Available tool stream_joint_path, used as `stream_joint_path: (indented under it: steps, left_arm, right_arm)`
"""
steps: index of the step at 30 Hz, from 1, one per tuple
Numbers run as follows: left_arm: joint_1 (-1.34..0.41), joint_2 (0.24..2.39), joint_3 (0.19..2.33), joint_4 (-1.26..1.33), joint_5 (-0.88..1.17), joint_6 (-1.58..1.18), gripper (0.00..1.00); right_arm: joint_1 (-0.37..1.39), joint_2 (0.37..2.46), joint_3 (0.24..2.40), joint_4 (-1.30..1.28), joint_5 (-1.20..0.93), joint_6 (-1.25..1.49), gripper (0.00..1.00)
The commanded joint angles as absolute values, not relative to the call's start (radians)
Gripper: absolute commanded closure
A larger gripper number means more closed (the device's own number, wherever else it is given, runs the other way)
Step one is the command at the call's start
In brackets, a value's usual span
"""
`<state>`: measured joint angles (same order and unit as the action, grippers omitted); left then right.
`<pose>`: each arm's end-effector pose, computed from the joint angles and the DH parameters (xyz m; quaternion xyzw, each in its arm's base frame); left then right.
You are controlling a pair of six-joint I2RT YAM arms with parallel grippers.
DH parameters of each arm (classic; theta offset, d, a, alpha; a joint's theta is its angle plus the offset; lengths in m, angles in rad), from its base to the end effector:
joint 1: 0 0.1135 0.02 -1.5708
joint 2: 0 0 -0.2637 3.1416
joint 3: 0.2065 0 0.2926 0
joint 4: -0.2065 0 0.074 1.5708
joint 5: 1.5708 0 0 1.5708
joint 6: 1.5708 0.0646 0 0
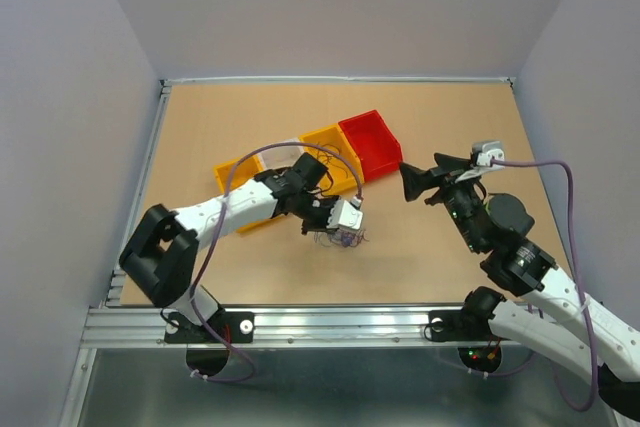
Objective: Untangle the cables
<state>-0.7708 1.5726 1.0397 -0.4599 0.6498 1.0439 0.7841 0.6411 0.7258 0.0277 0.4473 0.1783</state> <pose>0.2354 -0.2831 0.1783 0.7717 0.4877 -0.2664 0.3092 0.1757 0.1358 0.3701 -0.0359 0.6694 0.2056 0.7130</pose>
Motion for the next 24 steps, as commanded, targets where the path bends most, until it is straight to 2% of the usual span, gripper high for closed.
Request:
stream_joint_path:
  steps: [1,2,3,6,13,21,24]
  left_arm:
    - [-0.770,1.349,0.971,-0.267,0.680,0.913,1.00]
    - [-0.769,1.312,0.957,-0.203,0.677,0.893,1.00]
    - [-0.765,1.138,0.910,-0.096,0.652,0.779,1.00]
    - [-0.765,1.057,0.897,-0.039,0.646,0.729,1.00]
    - [-0.765,0.988,0.979,-0.046,0.634,0.670,1.00]
    - [-0.769,1.031,1.126,-0.138,0.661,0.654,1.00]
    - [-0.769,1.025,1.158,-0.162,0.695,0.646,1.00]
  right_arm:
    - [0.782,0.536,0.597,0.285,0.335,0.066,0.08]
    - [0.782,0.522,0.575,0.317,0.265,0.055,0.08]
    - [0.782,0.505,0.549,0.359,0.145,0.037,0.07]
    - [0.782,0.506,0.534,0.386,0.059,0.019,0.06]
    - [0.782,0.650,0.537,0.437,-0.495,-0.113,0.05]
    - [0.782,0.994,0.690,0.511,-0.660,-0.101,0.05]
    - [0.784,1.098,0.747,0.518,-0.620,-0.095,0.10]
